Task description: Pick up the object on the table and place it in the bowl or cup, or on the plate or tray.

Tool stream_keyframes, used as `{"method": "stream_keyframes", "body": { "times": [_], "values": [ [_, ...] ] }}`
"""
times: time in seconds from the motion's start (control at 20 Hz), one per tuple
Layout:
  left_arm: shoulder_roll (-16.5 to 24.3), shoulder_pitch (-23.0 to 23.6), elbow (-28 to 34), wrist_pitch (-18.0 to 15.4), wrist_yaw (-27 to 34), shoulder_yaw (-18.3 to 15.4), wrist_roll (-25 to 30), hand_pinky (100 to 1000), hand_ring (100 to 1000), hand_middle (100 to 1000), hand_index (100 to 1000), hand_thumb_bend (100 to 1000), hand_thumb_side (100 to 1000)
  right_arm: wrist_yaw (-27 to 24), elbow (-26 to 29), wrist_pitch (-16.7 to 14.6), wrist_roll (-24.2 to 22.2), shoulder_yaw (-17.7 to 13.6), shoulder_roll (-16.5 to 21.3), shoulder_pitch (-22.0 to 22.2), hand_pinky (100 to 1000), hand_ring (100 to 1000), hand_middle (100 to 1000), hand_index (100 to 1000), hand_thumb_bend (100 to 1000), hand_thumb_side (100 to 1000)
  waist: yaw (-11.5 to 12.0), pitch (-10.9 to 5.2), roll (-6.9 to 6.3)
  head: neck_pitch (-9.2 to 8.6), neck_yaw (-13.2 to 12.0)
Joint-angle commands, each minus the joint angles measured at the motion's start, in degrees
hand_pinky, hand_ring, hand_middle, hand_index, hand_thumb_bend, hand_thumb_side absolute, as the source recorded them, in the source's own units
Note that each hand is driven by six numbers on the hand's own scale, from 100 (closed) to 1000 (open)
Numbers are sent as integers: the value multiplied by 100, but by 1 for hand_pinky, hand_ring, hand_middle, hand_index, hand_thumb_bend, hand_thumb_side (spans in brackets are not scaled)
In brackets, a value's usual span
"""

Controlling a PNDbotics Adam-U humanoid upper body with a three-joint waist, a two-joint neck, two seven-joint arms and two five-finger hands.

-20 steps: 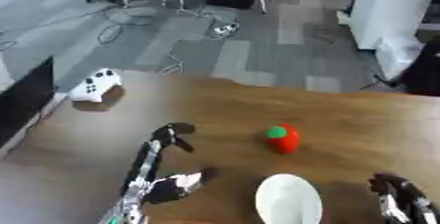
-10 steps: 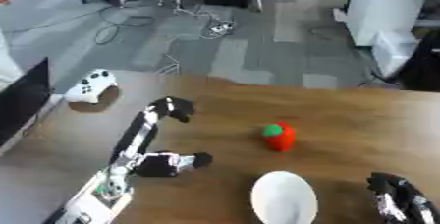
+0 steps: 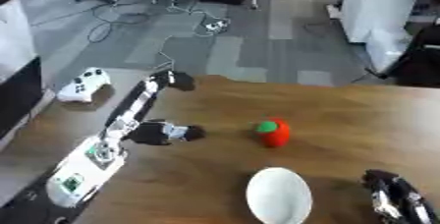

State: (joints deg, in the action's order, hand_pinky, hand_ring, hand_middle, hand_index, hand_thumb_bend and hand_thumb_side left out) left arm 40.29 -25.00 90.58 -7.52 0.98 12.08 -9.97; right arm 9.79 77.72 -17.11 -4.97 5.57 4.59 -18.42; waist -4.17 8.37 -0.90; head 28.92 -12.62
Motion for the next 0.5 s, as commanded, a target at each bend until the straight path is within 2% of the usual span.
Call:
{"method": "stream_keyframes", "body": {
  "times": [0.05, 0.2, 0.5],
  "values": [
    [150, -189, -182, -90, 361, 33, 67, 1000, 729, 718, 689, 947, 643, 13, 63, -18, -25, 16, 33, -88, 926, 756, 542, 742, 100, 428, -21, -70, -11, 12, -32],
    [104, -321, -417, -139, 495, 93, 169, 1000, 709, 715, 691, 946, 642, 14, 66, -18, -33, 20, 26, -97, 926, 756, 541, 742, 100, 428, -47, -63, -8, 7, -67],
    [-42, -581, -794, -214, 398, 149, 322, 1000, 630, 701, 707, 960, 646, 13, 71, -20, -44, 24, 7, -119, 926, 755, 540, 741, 100, 428, -103, -39, 5, -32, -132]
  ]
}}
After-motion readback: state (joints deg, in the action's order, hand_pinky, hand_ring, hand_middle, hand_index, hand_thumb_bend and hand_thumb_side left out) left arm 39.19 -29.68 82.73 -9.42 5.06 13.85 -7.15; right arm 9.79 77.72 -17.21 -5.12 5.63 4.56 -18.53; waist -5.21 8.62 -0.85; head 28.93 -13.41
